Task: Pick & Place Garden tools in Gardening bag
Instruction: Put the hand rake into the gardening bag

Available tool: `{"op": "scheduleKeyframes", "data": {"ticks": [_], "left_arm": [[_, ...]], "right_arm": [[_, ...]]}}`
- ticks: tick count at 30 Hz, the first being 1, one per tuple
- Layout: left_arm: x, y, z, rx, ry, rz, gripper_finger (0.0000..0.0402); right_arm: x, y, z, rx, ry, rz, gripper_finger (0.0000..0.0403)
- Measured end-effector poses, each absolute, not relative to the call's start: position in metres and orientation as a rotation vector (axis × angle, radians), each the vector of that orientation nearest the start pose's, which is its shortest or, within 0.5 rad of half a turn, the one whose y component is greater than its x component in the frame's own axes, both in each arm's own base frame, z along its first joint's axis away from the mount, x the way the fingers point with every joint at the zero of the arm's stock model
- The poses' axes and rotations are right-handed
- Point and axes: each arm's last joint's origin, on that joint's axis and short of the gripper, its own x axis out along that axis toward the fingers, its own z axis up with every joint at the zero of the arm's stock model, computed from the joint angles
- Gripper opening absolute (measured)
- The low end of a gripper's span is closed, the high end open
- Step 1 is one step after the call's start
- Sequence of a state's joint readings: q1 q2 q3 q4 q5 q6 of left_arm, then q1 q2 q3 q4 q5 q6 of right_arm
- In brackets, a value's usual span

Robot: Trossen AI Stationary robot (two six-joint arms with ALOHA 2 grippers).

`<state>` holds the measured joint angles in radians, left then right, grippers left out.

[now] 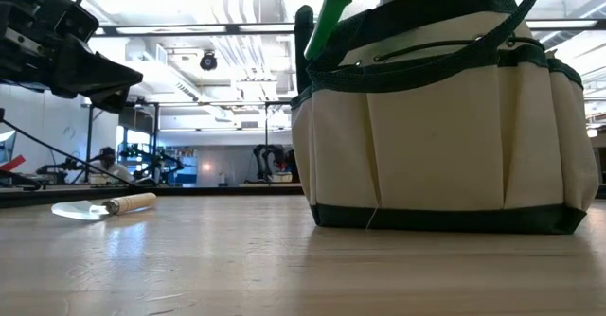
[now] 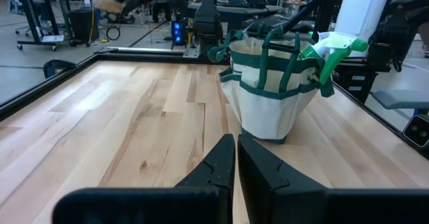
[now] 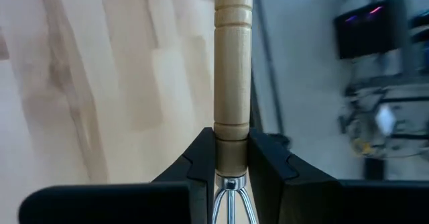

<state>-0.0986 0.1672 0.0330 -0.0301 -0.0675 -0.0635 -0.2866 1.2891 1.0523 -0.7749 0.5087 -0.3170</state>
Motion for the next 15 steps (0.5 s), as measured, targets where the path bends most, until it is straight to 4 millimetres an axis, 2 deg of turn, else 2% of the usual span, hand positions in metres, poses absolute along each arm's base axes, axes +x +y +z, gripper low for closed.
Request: {"op": "scheduleKeyframes", "data": {"ticks": [5, 15], "left_arm": [[0.106, -0.008, 0.158, -0.050, 0.165, -0.026, 0.0023], [0.106, -0.008, 0.158, -0.050, 0.165, -0.026, 0.0023]], "right_arm": [[0.234, -0.052, 0.287, -0.523, 1.084, -0.587, 0.0048], [0.231, 0.026, 0.296, -0.756, 0.919, -0.530, 0.0048]]}}
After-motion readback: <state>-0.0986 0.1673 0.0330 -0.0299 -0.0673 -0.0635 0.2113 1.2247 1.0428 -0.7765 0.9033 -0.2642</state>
